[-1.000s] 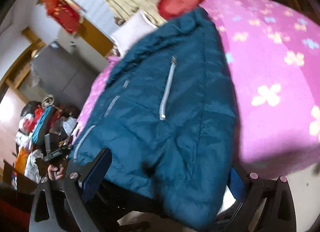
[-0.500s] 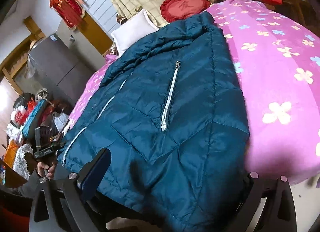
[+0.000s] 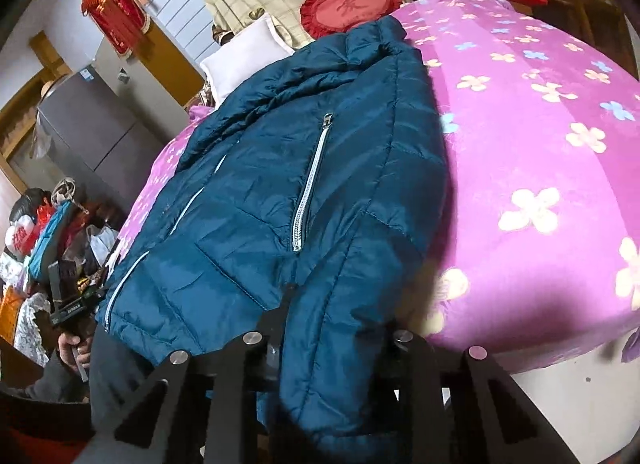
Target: Fold large clothes
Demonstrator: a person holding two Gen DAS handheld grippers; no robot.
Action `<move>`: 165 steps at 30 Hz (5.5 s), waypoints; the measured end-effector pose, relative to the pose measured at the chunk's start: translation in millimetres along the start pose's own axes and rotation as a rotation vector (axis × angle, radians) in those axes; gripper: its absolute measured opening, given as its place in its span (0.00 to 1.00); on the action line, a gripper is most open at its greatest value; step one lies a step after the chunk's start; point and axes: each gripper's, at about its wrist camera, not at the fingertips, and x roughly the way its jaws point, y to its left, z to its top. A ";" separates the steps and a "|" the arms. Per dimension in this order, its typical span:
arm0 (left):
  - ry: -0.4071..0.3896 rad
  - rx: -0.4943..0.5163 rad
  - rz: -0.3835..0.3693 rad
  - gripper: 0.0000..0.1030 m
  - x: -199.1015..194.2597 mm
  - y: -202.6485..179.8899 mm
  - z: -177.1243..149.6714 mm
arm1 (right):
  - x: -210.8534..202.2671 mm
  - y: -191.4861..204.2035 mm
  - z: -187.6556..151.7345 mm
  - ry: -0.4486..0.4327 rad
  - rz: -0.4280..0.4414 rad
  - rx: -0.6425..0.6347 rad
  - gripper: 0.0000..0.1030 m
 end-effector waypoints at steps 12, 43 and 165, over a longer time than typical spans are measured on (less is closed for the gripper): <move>-0.028 -0.135 -0.003 0.26 2.9 14.4 -1.4 | 7.3 19.5 2.3 0.000 -0.086 -0.084 0.32; -0.465 -0.087 -0.033 0.07 -181.6 -0.7 24.3 | -156.6 165.3 -31.5 -0.471 -0.212 -0.286 0.10; -0.512 0.027 0.601 0.10 -14.0 -21.4 234.8 | -26.2 140.2 188.9 -0.709 -0.381 -0.190 0.11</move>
